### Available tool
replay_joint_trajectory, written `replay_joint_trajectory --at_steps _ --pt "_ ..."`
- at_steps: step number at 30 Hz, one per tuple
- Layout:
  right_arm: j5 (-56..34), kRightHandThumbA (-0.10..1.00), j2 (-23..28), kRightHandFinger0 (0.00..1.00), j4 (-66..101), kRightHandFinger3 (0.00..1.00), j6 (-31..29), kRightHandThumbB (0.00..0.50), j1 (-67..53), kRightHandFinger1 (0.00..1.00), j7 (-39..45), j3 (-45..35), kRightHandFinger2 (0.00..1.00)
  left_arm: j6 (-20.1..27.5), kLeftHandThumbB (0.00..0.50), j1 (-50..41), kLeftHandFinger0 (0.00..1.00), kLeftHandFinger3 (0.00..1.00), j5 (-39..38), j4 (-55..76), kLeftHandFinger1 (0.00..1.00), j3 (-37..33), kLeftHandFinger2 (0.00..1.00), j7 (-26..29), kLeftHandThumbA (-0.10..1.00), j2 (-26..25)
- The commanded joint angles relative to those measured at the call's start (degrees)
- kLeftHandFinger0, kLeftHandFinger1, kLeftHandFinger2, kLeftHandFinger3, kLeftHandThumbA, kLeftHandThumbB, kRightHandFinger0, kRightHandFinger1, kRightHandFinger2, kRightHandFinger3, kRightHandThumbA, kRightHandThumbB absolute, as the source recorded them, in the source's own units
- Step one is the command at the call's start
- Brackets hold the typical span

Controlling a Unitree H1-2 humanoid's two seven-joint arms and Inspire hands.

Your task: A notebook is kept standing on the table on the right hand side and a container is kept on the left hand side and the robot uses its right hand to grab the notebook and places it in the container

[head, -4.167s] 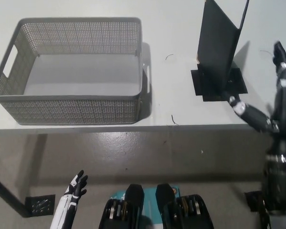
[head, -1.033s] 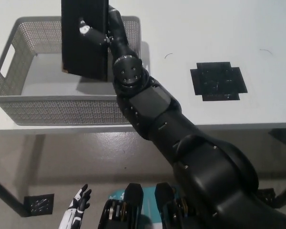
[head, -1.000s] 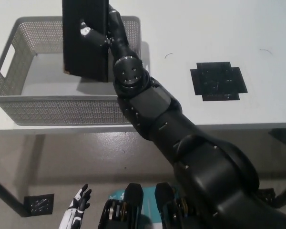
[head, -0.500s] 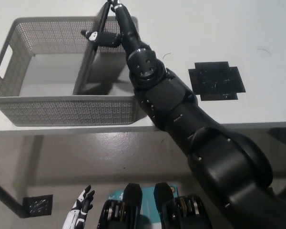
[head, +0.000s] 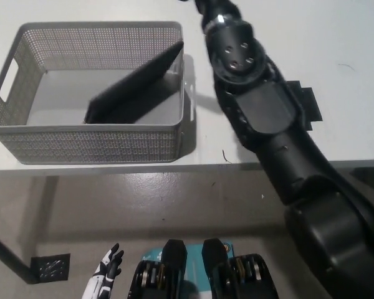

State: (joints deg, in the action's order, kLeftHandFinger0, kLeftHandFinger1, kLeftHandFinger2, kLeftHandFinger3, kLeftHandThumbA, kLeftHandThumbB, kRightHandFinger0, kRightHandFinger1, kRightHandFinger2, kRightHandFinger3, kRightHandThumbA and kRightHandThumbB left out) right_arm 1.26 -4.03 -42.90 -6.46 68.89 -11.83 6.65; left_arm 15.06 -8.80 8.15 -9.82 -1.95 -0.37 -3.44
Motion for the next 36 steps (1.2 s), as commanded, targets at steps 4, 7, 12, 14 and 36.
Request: replay_joint_trajectory --at_steps 4,7,12,14,36 --pt "1.07 0.90 15.83 1.00 67.77 1.00 15.98 0.330 -13.37 1.00 8.67 -5.49 1.00 0.66 0.232 -0.06 1.00 1.00 0.12 1.62 1.00 -0.01 1.00 0.39 1.00 -0.37" --pt "0.02 0.93 17.34 1.00 77.12 1.00 16.67 0.323 -20.43 1.00 8.35 -6.99 1.00 0.79 0.239 -0.10 1.00 1.00 0.05 1.36 1.00 0.13 1.00 0.47 1.00 -0.45" --pt "-3.52 0.85 17.88 1.00 88.68 1.00 13.40 0.282 -35.41 1.00 7.27 -6.91 1.00 0.84 0.248 0.21 1.00 1.00 -0.31 0.87 1.00 0.30 1.00 0.32 1.00 -0.66" --pt "-1.03 0.91 17.18 1.00 91.04 1.00 8.26 0.259 -44.00 1.00 7.67 -5.21 1.00 0.41 0.245 0.31 1.00 1.00 -0.82 0.97 1.00 0.50 1.00 0.15 1.00 -0.68" --pt "0.57 0.97 10.83 1.00 57.38 1.00 -12.05 0.287 -77.09 1.00 6.73 5.07 1.00 3.60 0.372 3.37 1.00 1.00 -2.93 -0.63 1.00 0.49 1.00 -1.26 1.00 -1.60"
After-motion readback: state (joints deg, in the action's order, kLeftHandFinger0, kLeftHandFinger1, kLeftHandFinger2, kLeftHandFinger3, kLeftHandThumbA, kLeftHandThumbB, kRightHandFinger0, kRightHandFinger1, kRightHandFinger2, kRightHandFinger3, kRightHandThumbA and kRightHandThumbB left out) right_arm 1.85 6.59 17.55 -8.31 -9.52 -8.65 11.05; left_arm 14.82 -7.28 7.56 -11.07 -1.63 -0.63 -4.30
